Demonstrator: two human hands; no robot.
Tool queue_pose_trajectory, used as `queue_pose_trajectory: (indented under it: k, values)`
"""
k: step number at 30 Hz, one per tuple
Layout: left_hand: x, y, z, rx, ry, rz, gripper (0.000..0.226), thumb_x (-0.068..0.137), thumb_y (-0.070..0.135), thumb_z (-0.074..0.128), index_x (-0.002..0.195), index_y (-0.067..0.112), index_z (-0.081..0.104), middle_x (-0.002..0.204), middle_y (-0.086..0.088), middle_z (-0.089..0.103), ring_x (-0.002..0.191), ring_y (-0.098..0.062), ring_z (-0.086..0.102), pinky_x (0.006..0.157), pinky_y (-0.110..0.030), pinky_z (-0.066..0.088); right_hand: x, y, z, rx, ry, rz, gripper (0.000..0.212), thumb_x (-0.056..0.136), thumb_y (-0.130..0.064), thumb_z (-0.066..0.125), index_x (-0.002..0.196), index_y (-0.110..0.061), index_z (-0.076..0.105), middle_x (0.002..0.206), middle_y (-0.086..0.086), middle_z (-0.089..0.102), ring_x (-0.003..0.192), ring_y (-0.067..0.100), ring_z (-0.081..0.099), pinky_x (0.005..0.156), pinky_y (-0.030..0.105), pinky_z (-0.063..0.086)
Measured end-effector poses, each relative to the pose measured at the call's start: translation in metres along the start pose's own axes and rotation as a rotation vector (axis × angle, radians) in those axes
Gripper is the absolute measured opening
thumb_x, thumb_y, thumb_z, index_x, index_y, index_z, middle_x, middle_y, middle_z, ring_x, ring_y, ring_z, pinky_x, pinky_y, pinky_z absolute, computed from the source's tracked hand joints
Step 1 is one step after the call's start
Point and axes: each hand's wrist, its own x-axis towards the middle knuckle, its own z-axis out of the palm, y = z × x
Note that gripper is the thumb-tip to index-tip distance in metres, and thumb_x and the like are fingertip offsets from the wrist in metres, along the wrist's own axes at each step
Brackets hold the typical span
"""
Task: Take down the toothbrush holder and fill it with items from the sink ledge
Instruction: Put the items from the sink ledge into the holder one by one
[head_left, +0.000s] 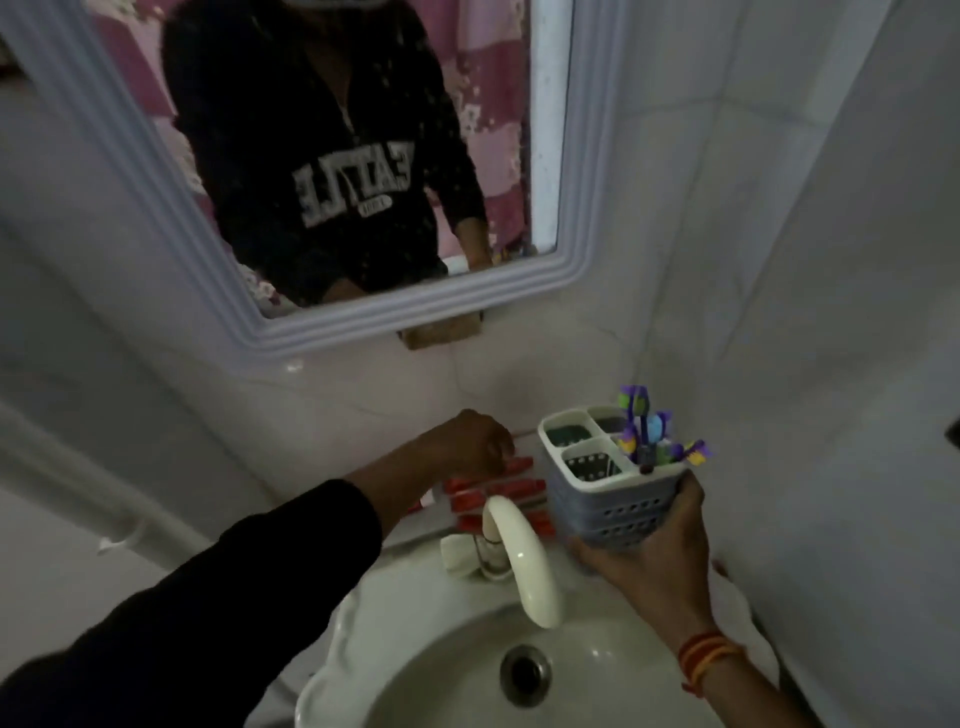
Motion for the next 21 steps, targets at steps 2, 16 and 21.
queue_pose_trajectory:
  k: [2, 16, 21]
  values:
    - [0.017, 0.002, 0.015, 0.041, -0.072, 0.077, 0.031, 0.087, 0.022, 0.066, 0.107, 0.000, 0.076, 0.107, -0.015, 0.077, 0.090, -0.021, 0.069, 0.077, -0.020, 0.043, -0.014, 0.019, 0.000, -0.006, 0.040, 0.058, 0.119, 0.034, -0.020, 0.106, 0.124, -0.055, 0.037, 0.123, -0.025, 0.060, 0.110, -0.006, 0.062, 0.095, 0.031, 0.055]
    - [0.074, 0.010, 0.062, 0.401, -0.225, 0.286, 0.037, 0.047, 0.052, 0.070, 0.058, 0.017, 0.065, 0.048, 0.003, 0.061, 0.045, -0.011, 0.063, 0.053, -0.036, 0.061, -0.059, 0.076, -0.006, -0.111, 0.075, 0.165, 0.110, 0.032, -0.031, 0.105, 0.120, -0.032, 0.039, 0.123, -0.010, 0.065, 0.113, 0.011, 0.067, 0.090, 0.040, 0.062]
    - [0.067, 0.021, 0.044, 0.336, -0.185, 0.321, 0.037, 0.064, 0.042, 0.073, 0.047, 0.013, 0.056, 0.041, 0.000, 0.055, 0.039, -0.013, 0.050, 0.055, -0.040, 0.059, -0.059, 0.079, -0.007, -0.088, 0.052, 0.163, 0.109, 0.033, -0.046, 0.102, 0.122, -0.029, 0.040, 0.127, -0.013, 0.062, 0.119, 0.013, 0.065, 0.093, 0.037, 0.059]
